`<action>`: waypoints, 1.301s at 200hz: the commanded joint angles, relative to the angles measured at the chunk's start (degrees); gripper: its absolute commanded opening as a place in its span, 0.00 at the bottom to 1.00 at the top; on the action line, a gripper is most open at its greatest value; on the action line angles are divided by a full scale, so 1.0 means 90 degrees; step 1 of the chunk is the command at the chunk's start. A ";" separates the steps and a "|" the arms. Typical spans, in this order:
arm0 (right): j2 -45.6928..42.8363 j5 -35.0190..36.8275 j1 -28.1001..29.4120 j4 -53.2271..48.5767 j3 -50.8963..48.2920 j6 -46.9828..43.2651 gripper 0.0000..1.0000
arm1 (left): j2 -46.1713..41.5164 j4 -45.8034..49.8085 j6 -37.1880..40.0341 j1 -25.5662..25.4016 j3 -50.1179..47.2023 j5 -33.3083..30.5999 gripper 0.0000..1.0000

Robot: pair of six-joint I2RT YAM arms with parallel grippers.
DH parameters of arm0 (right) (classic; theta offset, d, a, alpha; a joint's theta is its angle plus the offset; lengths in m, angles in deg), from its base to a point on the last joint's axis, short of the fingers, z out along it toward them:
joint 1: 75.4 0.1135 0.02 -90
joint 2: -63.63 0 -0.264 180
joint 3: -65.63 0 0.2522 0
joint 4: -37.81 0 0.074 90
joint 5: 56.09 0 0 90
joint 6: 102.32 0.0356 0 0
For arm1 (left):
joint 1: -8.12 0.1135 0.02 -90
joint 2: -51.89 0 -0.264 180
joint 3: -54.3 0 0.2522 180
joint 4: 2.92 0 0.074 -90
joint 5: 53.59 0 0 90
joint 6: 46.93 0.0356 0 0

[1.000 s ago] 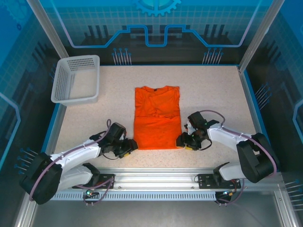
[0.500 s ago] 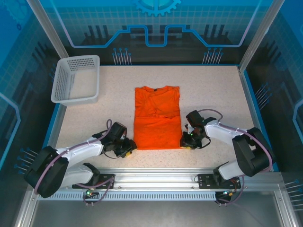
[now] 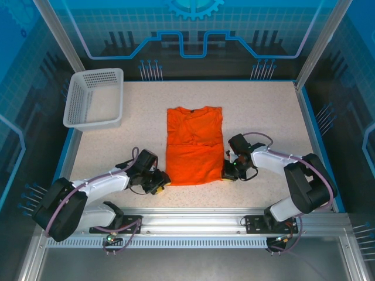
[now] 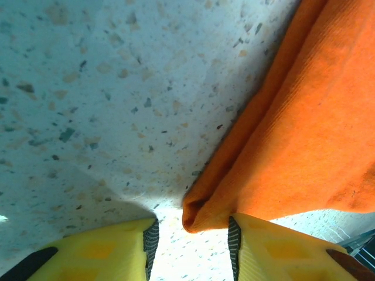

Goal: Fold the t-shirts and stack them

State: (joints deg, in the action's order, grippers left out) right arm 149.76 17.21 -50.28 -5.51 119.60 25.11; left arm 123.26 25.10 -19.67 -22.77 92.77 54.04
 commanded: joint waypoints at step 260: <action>-0.0207 0.0156 -0.0072 -0.0368 0.0074 -0.0155 0.00 | -0.0305 -0.0696 -0.0016 -0.0085 -0.0305 -0.0211 0.34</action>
State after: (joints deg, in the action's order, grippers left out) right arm 148.64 18.49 -50.32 -7.04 119.60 24.48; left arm 118.58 21.15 -18.62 -23.19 90.50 50.81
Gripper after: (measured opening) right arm 0.047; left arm 0.355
